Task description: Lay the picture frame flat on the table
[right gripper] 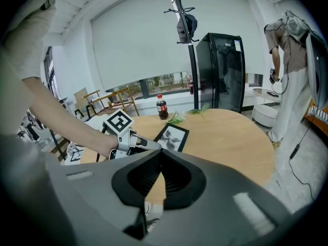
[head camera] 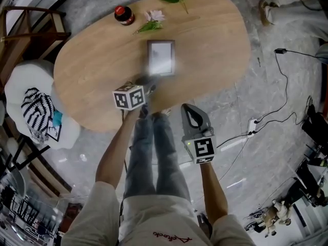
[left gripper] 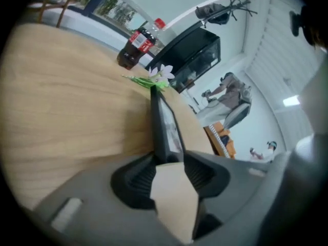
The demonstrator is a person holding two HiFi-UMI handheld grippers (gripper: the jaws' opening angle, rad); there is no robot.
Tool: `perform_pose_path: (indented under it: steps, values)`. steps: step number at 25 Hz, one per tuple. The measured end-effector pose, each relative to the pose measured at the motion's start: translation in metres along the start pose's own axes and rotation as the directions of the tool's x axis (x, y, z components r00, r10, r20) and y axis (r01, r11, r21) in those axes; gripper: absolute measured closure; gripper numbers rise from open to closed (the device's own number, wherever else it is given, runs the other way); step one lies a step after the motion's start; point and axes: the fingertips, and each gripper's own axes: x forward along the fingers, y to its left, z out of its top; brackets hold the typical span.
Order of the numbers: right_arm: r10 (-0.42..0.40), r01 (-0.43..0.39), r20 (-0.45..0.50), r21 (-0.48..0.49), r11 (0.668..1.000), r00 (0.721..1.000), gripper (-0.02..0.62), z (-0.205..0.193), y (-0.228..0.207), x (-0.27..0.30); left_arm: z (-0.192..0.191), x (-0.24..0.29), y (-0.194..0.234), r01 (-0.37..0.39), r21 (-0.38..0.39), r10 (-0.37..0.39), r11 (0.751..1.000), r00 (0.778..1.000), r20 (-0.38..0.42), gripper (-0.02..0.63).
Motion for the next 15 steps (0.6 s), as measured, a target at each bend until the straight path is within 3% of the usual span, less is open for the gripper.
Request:
perform_pose_path:
  steps: [3, 6, 10, 15]
  values:
    - [0.003, -0.003, -0.003, 0.002, 1.000, 1.000, 0.592, -0.002, 0.000, 0.000, -0.003, 0.001, 0.000, -0.054, 0.121, 0.059, 0.991, 0.998, -0.037, 0.428]
    - [0.002, -0.002, -0.002, 0.001, 1.000, 1.000, 0.592, -0.003, -0.001, 0.000, -0.010, 0.004, 0.002, -0.098, 0.260, 0.124, 0.961, 0.989, -0.083, 0.396]
    - [0.002, -0.002, 0.000, -0.002, 1.000, 1.000, 0.592, -0.002, -0.003, 0.002, -0.018, 0.007, 0.003, -0.126, 0.435, 0.198, 0.892, 0.972, -0.124, 0.390]
    - [0.004, -0.004, 0.000, 0.000, 1.000, 1.000, 0.592, 0.000, -0.004, 0.002, -0.023, 0.011, 0.002, -0.156, 0.586, 0.285, 0.795, 0.949, -0.133, 0.376]
